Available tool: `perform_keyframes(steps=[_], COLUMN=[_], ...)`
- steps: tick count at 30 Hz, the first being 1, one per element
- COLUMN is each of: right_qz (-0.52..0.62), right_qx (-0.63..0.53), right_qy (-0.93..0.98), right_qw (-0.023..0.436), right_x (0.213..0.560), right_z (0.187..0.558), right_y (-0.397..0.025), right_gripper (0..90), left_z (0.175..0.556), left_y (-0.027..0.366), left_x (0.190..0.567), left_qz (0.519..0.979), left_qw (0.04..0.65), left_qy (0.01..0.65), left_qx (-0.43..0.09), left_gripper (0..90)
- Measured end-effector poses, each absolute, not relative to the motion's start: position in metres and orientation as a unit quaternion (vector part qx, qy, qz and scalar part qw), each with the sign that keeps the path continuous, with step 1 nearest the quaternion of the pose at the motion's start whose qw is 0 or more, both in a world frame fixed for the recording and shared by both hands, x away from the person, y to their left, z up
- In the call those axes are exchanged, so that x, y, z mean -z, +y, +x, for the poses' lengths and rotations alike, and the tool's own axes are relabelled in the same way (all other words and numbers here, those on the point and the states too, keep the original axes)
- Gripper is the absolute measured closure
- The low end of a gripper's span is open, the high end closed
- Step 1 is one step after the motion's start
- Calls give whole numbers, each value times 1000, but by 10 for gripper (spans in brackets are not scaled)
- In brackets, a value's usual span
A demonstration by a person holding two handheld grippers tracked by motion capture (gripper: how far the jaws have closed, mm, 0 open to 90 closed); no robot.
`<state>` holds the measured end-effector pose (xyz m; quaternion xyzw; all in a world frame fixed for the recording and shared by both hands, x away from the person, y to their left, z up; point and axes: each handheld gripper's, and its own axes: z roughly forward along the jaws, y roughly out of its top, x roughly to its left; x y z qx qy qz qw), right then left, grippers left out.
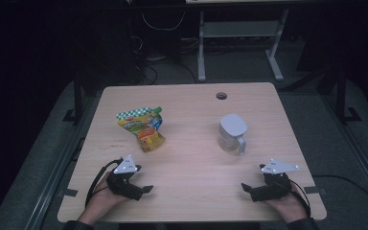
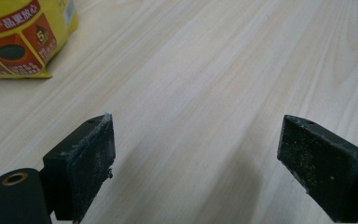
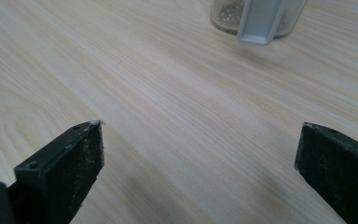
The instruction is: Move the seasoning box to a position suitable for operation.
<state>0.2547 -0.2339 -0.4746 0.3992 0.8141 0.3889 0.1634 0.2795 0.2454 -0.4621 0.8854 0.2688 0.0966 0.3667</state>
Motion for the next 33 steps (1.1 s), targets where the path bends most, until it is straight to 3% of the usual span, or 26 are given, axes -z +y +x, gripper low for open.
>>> perform_keyframes(steps=[20,33], right_qz=[411,422], right_qx=[-388,-402], right_qy=[804,789], right_qw=[184,195], right_x=[466,456], right_z=[262,280], right_y=[-229,-223], right_gripper=[8,62], left_z=[277,275], left_y=[246,242], left_x=[457,455], left_qz=[874,875], left_qw=[384,390], left_qy=[279,271], left_qx=[-101,-97], left_gripper=[132,131])
